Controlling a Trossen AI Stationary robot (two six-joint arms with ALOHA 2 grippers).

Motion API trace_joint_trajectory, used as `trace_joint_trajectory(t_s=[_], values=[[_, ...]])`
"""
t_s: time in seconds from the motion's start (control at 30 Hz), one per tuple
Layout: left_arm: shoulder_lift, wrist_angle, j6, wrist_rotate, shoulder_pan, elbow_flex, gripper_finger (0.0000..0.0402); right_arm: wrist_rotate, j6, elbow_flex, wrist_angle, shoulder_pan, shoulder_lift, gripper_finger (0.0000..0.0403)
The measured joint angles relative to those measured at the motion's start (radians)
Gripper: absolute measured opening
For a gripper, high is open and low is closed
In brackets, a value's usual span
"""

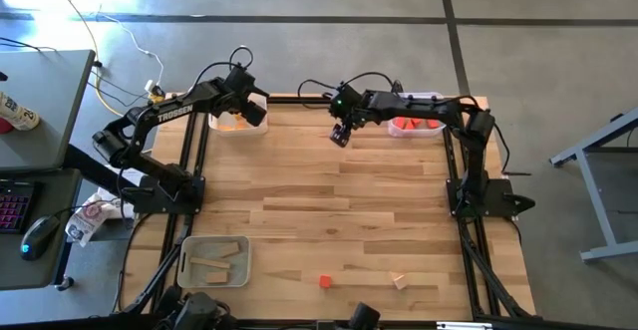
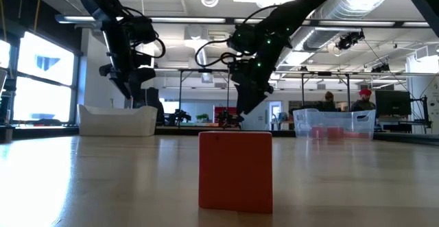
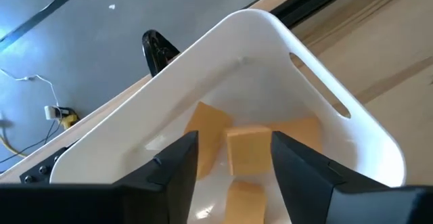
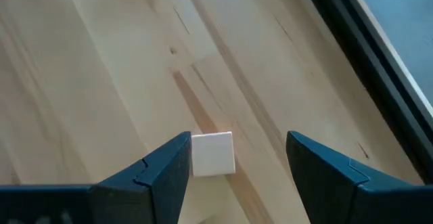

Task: Sort & place blocks by color
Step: Put the brown block into the gray bin

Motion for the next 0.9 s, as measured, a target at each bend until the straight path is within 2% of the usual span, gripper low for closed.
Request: trace_joint_trajectory(t_s=[0.2,0.37,0.63,0.9], values=[[0.0,0.0,-0.01,0.0,0.0,0.0,0.0196,-0.038,0.025,0.0,-0.028,0.001,0.0,0.0227],[0.0,-0.035,0.0,0.006,0.0,0.02,0.0199,-0.035,0.022,0.0,-0.027,0.003,0.0,0.0227],[-0.041,-0.101,0.001,0.181,-0.043,0.131,0.02,-0.032,0.024,0.0,-0.028,0.003,0.011,0.0227],[-0.156,-0.111,-0.009,0.293,-0.151,0.153,0.02,-0.025,0.018,0.0,-0.02,0.003,0.077,0.0227]])
